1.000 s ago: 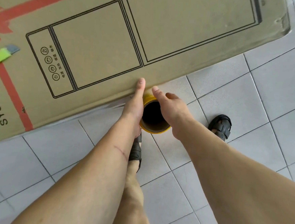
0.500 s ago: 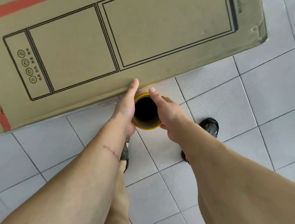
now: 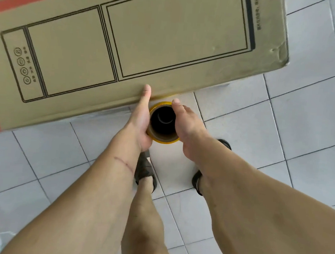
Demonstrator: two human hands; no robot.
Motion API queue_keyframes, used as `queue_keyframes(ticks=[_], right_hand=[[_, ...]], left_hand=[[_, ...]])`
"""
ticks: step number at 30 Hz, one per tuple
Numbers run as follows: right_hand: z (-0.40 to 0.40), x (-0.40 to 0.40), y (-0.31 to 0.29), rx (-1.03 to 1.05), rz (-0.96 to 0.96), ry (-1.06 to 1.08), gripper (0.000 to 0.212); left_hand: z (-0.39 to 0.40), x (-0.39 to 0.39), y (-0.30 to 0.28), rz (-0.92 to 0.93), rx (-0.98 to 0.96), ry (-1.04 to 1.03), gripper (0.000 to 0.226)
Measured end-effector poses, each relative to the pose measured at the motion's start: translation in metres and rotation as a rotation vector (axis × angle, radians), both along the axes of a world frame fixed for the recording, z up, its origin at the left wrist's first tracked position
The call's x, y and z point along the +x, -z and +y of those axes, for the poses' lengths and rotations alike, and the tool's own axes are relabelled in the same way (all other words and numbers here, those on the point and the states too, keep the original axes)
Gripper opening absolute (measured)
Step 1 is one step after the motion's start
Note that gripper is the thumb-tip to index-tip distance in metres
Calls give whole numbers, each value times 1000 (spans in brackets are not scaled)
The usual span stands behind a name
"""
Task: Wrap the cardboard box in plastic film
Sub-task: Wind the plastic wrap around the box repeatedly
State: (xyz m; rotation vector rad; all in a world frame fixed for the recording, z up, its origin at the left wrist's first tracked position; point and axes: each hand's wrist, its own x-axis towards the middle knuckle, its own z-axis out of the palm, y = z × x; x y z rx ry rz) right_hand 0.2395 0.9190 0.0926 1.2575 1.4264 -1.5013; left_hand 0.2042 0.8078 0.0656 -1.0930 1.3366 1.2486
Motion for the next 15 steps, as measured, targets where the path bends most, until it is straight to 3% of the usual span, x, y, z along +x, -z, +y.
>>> queue_keyframes(ticks=[5, 9, 11, 15], right_hand=[[17, -1, -1, 87, 60, -212, 68], [22, 11, -3, 20, -8, -152, 78], [24, 13, 1, -5, -4, -75, 75], [35, 5, 0, 69, 39, -127, 68]], left_hand=[[4, 20, 3, -32, 69, -45, 121], [15, 17, 6, 83, -143, -42, 90], [21, 11, 0, 64, -56, -55, 88], [29, 21, 1, -44, 122, -127, 115]])
